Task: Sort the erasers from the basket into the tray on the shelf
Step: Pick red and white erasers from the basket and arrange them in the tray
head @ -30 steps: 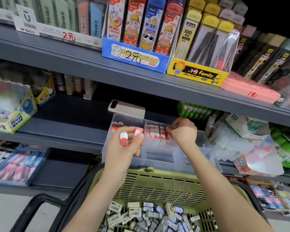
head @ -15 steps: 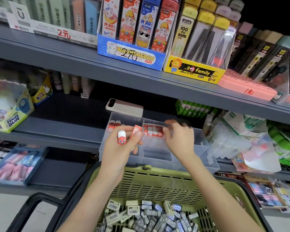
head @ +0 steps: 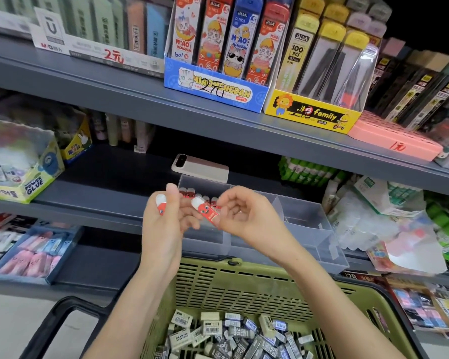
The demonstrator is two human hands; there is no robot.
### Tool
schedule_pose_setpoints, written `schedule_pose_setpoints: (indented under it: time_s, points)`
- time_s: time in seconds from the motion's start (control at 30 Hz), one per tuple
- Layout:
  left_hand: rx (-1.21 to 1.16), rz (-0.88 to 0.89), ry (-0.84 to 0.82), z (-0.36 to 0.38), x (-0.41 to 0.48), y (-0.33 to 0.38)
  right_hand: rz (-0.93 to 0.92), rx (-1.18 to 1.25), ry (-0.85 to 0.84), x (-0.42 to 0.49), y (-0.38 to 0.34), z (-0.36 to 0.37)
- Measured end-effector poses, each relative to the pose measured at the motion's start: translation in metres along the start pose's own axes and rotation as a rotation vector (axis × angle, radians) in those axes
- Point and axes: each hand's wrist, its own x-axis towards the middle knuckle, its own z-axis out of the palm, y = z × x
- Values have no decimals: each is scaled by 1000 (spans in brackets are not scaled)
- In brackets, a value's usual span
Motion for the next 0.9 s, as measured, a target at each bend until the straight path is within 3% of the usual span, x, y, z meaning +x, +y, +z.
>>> schedule_pose_setpoints:
  time_s: [0.17,0.3,0.4,0.6,0.77,0.9]
  points:
    - [-8,-13,-44,0,0,-1,22,-11,-125,8,2,8]
    - [-14,-19,50,-1,2,5,132,197,48,33,8,5]
    - [-143,-72,98,-4,3,7,213,39,140,61,14,5]
    - [-323,-111,106,-8,3,10,444,-130,11,101,25,14]
    - [-214,-87,123,-12,6,10,535,-170,-17,116,33,25]
    - [-89,-22,135,-13,7,10,495,-179,14,118,42,33]
